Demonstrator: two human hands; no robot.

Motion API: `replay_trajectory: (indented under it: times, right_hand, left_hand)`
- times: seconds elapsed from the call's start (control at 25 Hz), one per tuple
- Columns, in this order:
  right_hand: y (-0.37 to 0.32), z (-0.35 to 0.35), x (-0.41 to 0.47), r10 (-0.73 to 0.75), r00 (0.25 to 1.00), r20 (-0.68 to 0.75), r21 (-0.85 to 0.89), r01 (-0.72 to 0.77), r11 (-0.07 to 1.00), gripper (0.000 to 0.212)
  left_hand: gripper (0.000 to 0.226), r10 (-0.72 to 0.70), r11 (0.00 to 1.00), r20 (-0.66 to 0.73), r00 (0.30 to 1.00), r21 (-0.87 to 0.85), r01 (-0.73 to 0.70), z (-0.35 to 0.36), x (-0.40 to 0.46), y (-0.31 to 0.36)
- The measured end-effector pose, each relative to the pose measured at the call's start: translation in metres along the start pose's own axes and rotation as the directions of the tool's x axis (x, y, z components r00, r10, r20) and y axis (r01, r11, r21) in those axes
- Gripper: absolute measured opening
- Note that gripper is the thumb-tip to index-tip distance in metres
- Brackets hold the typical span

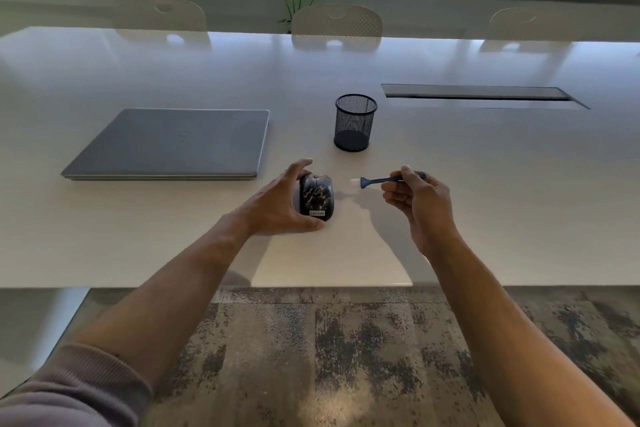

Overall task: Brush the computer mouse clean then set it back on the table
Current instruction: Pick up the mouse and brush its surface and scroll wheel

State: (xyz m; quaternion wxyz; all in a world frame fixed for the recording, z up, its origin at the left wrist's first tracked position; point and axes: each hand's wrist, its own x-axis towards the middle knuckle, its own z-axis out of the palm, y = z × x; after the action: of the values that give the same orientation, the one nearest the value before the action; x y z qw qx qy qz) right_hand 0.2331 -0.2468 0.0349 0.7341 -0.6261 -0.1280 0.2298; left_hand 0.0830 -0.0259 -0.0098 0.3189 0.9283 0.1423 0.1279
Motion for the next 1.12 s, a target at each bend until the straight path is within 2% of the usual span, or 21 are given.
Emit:
replay_trajectory:
  times: [0.32, 0.6, 1.12]
  right_hand:
    - [0.004, -0.010, -0.037, 0.000, 0.997, 0.076, 0.045, -0.003, 0.999, 0.026]
    - [0.009, -0.011, -0.079, -0.029, 0.998, 0.056, 0.075, 0.025, 0.997, 0.025]
    - [0.034, 0.011, -0.142, -0.053, 0.997, 0.060, -0.009, 0.053, 0.999, 0.019]
  left_hand:
    - [0.117, 0.014, 1.000, -0.001, 1.000, -0.022, -0.014, 0.007, -0.059, 0.029]
    - [0.117, 0.037, 0.998, 0.009, 0.999, -0.048, -0.037, 0.008, -0.106, 0.049]
    - [0.115, 0.055, 0.998, 0.099, 0.994, -0.041, -0.051, 0.010, -0.191, 0.050]
